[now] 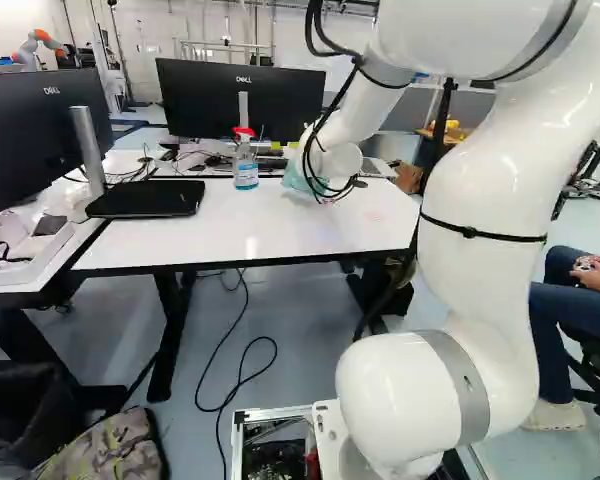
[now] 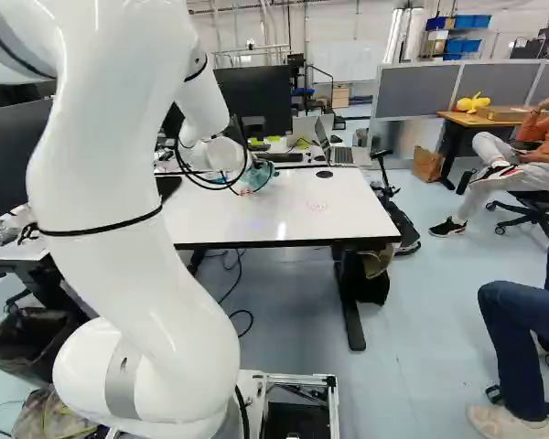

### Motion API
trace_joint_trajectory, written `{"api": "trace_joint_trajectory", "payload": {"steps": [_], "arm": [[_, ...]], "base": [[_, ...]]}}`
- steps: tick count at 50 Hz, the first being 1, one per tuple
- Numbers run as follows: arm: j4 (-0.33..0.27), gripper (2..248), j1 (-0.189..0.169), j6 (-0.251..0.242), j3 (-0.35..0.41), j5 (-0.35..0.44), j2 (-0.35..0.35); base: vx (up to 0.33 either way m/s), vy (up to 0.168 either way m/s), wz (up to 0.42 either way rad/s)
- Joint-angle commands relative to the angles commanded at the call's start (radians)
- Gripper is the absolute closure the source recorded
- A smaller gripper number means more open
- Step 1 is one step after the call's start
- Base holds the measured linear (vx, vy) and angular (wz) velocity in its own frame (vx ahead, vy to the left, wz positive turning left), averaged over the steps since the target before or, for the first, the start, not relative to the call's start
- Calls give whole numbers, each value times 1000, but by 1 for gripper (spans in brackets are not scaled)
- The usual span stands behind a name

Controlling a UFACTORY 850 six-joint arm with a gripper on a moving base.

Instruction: Clean the table with the green towel

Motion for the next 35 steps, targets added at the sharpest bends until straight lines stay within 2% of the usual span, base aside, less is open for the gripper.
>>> {"api": "trace_joint_trajectory", "payload": {"steps": [15, 35], "arm": [[0, 216, -8, 0, -81, -23, -69], [0, 216, -8, 0, -194, -107, -160]], "base": [[0, 0, 0], [0, 0, 0]]}}
